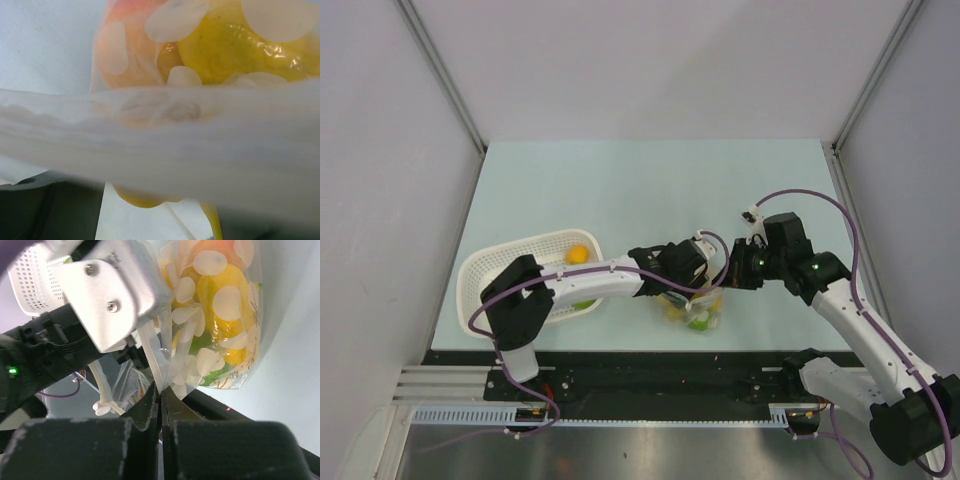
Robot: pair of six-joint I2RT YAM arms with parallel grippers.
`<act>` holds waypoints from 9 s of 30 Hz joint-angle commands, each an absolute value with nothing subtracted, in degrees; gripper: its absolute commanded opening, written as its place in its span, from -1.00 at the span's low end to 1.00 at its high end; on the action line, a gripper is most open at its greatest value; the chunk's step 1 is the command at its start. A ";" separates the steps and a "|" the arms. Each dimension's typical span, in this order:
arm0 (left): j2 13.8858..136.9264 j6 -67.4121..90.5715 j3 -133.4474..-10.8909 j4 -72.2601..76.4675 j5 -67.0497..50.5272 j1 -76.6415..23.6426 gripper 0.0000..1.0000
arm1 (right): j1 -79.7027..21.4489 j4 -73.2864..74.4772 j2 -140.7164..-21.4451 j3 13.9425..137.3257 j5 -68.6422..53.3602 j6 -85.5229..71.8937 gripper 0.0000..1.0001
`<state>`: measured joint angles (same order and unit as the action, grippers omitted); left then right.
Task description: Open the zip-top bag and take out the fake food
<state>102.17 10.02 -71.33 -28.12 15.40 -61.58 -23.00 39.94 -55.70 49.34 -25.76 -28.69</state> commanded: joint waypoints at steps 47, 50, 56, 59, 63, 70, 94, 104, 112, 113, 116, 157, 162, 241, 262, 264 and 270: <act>78.85 26.29 -80.07 -11.97 -34.35 -49.58 -1.00 | -21.97 42.27 -54.66 48.25 -24.08 -22.24 -1.00; 73.93 24.36 -80.77 -9.14 -36.03 -47.38 -1.00 | -21.27 42.28 -55.02 48.34 -24.43 -21.62 -1.00; 68.82 19.69 -85.33 -23.18 -11.65 -44.12 -1.00 | -20.57 41.92 -57.04 50.36 -26.10 -21.45 -1.00; 66.36 23.35 -83.42 -32.32 10.41 -42.90 -1.00 | -20.30 42.10 -57.57 51.85 -26.28 -21.18 -1.00; 64.16 27.95 -78.15 -41.56 23.72 -39.12 -1.00 | -20.21 42.36 -57.92 52.47 -26.46 -21.27 -1.00; 63.54 30.40 -63.75 -42.45 31.46 -34.90 -1.00 | -20.13 42.98 -56.16 52.12 -26.45 -21.27 -1.00; 81.12 37.35 -50.63 -37.71 32.97 -26.02 -0.64 | -20.04 44.47 -55.11 51.33 -27.86 -21.71 -1.00; 79.11 35.51 -52.20 -38.05 30.06 -26.10 0.80 | -19.86 43.24 -57.30 52.12 -28.56 -21.27 -1.00; 66.91 31.03 -57.48 -41.40 16.37 -26.45 0.97 | -20.21 42.54 -58.54 55.72 -28.65 -22.15 -1.00; 65.06 30.85 -57.83 -40.70 13.30 -26.72 0.94 | -20.21 42.54 -58.54 56.07 -28.48 -22.15 -1.00; 57.87 30.94 -55.56 -28.17 -5.21 -27.94 0.76 | -20.65 42.45 -58.80 57.39 -27.95 -22.32 -1.00; 108.27 24.43 -82.44 -20.04 -18.02 -52.12 -0.71 | -21.71 42.19 -60.82 59.15 -25.67 -28.30 -1.00; 110.30 24.87 -81.83 -19.34 -16.00 -53.52 -0.33 | -21.36 43.24 -57.31 56.87 -24.70 -29.44 -1.00; 59.33 30.51 -71.29 -41.57 23.99 -35.52 -1.00 | -19.86 47.20 -48.34 49.75 -20.30 -26.19 -1.00; 65.56 57.99 -50.99 -63.27 32.26 -12.92 -0.94 | -17.67 44.65 -56.34 53.09 -23.29 -22.50 -1.00; 67.14 64.05 -49.75 -66.51 30.24 -12.92 -0.88 | -17.75 44.47 -56.42 53.26 -23.55 -22.41 -1.00; 66.98 65.48 -42.72 -60.13 24.52 -12.92 0.04 | -17.67 44.21 -56.51 54.58 -24.78 -22.67 -1.00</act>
